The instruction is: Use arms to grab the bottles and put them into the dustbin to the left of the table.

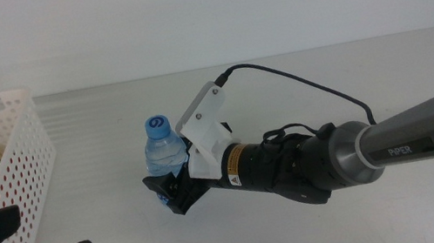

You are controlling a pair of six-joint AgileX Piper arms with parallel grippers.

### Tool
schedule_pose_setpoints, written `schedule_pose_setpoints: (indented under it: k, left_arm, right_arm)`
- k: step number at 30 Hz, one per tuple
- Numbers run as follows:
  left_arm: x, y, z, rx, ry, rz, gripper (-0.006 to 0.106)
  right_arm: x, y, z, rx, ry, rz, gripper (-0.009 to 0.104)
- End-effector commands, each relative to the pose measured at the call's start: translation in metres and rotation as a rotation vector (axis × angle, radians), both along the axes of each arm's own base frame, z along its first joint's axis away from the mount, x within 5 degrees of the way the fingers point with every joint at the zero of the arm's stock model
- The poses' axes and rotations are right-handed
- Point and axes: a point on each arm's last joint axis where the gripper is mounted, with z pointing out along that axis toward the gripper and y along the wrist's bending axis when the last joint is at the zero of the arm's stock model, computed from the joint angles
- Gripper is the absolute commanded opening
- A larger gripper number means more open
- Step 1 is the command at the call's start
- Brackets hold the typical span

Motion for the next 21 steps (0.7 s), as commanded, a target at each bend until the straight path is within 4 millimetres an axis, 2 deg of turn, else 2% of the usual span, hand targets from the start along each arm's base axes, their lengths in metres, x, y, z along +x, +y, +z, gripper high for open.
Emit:
schedule_pose_setpoints:
  k: [1, 4, 8, 10, 15, 21]
  left_arm:
    - [0.002, -0.001, 0.015, -0.067, -0.071, 0.004, 0.090]
    - [0.002, -0.001, 0.015, -0.067, -0.071, 0.004, 0.090]
    - [0.002, -0.001, 0.015, -0.067, -0.071, 0.004, 0.090]
    - [0.002, -0.001, 0.015, -0.067, -0.071, 0.004, 0.090]
    - [0.002, -0.001, 0.015, -0.067, -0.071, 0.004, 0.090]
    - [0.002, -0.001, 0.015, -0.067, -0.071, 0.004, 0.090]
  right_arm:
    - [0.000, 0.003, 0.043, 0.105, -0.102, 0.023, 0.086]
    - [-0.007, -0.004, 0.055, 0.099, -0.107, 0.019, 0.088]
    - [-0.030, -0.028, 0.074, 0.075, -0.086, -0.004, 0.083]
    - [-0.049, -0.044, 0.084, 0.080, -0.080, -0.006, 0.081]
    - [-0.103, -0.092, 0.131, 0.161, -0.106, -0.025, 0.077]
    - [-0.150, -0.150, 0.167, 0.052, -0.086, -0.179, 0.077]
